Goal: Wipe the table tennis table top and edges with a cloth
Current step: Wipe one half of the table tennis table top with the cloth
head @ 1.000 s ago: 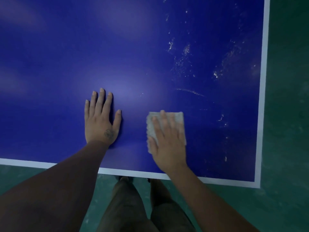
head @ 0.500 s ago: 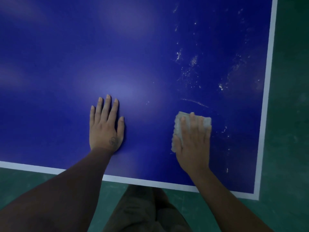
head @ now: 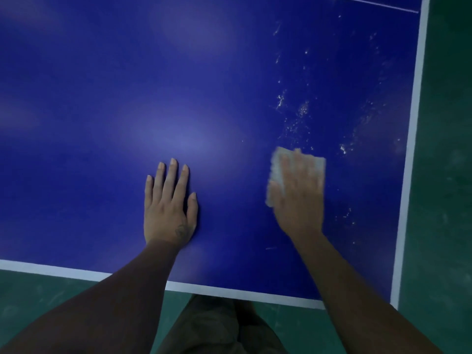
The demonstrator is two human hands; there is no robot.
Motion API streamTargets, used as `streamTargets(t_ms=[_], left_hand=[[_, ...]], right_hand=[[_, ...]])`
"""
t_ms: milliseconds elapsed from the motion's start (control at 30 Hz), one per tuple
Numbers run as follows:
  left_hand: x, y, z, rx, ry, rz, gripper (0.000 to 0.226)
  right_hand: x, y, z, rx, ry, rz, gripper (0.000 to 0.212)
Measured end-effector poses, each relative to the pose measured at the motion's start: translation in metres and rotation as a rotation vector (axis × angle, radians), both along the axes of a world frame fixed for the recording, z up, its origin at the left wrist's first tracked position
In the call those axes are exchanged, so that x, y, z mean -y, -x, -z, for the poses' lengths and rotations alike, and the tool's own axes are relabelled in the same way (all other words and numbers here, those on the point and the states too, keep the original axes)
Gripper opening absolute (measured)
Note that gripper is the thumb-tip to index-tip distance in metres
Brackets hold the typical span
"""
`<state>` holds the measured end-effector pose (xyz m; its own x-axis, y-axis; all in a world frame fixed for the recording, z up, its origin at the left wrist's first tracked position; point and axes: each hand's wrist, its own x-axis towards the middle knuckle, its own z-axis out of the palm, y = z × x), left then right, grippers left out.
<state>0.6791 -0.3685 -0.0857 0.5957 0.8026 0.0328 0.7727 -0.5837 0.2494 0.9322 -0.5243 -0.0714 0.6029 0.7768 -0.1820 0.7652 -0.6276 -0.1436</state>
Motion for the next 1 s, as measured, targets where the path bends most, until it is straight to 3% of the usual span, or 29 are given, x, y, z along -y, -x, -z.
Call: streamTargets(t_ms=[167, 367, 500, 733, 833, 1000], left_hand=[[-0.001, 0.002, 0.002, -0.014, 0.000, 0.007, 0.063], [-0.001, 0.002, 0.002, -0.026, 0.017, 0.015, 0.062], [-0.001, 0.003, 0.002, -0.017, 0.025, 0.019, 0.062], [-0.002, 0.004, 0.003, 0.000, 0.032, 0.019, 0.063], [-0.002, 0.004, 0.004, -0.005, 0.038, 0.018, 0.063], [-0.002, 0.003, 0.002, -0.028, 0.050, 0.012, 0.064]], right_hand=[[0.029, -0.002, -0.003, -0.006, 0.053, 0.203, 0.070], [-0.026, 0.097, -0.008, -0.074, 0.021, -0.049, 0.071], [0.022, 0.123, -0.005, -0.087, 0.019, -0.152, 0.070], [0.134, 0.042, -0.009, -0.012, 0.090, 0.142, 0.067], [0.109, 0.037, -0.010, -0.011, 0.093, 0.167, 0.069], [-0.008, 0.072, -0.008, -0.051, 0.056, -0.092, 0.070]])
